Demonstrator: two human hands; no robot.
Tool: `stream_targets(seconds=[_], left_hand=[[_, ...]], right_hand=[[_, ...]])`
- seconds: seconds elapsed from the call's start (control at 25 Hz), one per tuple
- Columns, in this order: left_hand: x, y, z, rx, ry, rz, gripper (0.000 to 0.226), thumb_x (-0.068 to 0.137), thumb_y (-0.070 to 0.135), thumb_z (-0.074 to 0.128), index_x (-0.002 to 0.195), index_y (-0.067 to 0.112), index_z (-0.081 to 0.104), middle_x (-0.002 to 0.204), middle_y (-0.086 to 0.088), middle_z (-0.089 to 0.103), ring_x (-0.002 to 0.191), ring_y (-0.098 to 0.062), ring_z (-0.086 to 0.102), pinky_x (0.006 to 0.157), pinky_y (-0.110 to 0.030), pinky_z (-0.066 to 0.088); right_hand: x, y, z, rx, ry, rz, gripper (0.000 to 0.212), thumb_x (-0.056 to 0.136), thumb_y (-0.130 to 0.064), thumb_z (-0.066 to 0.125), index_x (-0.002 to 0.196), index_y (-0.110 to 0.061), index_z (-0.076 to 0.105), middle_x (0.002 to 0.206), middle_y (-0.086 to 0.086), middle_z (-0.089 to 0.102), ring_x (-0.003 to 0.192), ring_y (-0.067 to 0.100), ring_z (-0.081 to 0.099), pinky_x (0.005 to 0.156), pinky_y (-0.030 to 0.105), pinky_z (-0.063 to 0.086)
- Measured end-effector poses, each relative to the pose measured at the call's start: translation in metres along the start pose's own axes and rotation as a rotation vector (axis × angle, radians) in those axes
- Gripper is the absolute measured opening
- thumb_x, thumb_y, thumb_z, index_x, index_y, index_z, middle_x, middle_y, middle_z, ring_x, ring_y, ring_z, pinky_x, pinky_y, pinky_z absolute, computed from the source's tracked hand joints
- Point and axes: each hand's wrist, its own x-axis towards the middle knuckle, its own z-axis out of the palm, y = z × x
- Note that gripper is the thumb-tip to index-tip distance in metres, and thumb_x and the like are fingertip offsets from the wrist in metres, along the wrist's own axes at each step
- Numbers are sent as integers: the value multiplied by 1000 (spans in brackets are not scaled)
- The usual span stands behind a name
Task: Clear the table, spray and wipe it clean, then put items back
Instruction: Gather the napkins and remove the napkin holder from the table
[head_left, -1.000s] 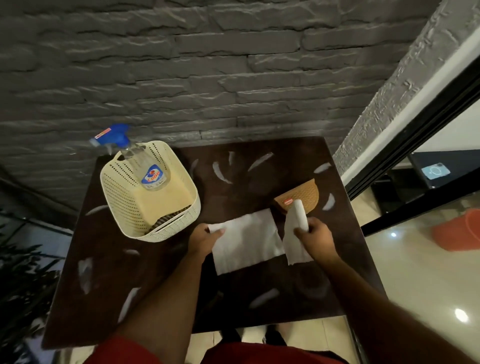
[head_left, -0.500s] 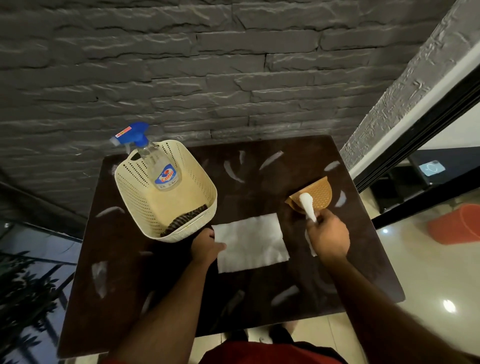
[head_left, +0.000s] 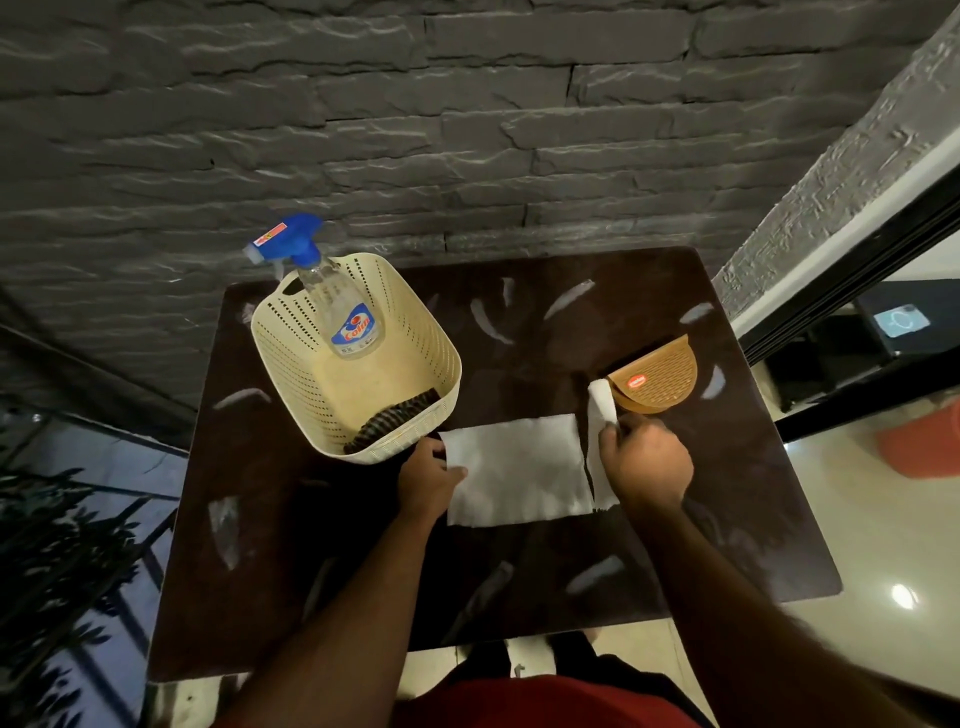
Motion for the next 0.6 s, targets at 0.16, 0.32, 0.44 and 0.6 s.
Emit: stream_targets(seconds=[0.16, 0.32, 0.44, 0.6], left_hand=[[-3, -4, -4, -73, -4, -21, 41, 75, 10, 78, 111, 8, 58, 100, -10, 69, 93, -26, 66, 84, -44, 55], [-6, -9, -2, -102, -23, -41, 43, 74, 10, 79, 110, 14, 56, 95, -4, 66, 88, -21, 66, 78, -42, 57], [-6, -12, -3, -94, -25, -37, 43, 75, 8, 78, 109, 16, 53, 93, -3, 66, 88, -22, 66, 78, -41, 57], [-5, -14, -4, -58, -12, -17, 40, 75, 8, 78, 102, 17, 51, 93, -3, 64, 88, -22, 65, 79, -41, 56]], right_hand=[[-11, -19, 24, -35, -95, -170, 30, 91, -38, 50, 105, -18, 68, 98, 4, 68, 79, 23, 65, 61, 34, 54], [-33, -44, 66, 8, -271, -169, 31, 91, -34, 51, 115, -18, 62, 108, 6, 70, 93, 27, 67, 73, 34, 53], [-32, -44, 79, -2, -305, -171, 31, 91, -36, 52, 114, -18, 61, 109, 6, 70, 96, 27, 67, 76, 34, 52], [-32, -46, 82, -8, -230, -189, 27, 90, -34, 53, 110, -17, 62, 103, 5, 71, 88, 26, 68, 67, 31, 51]])
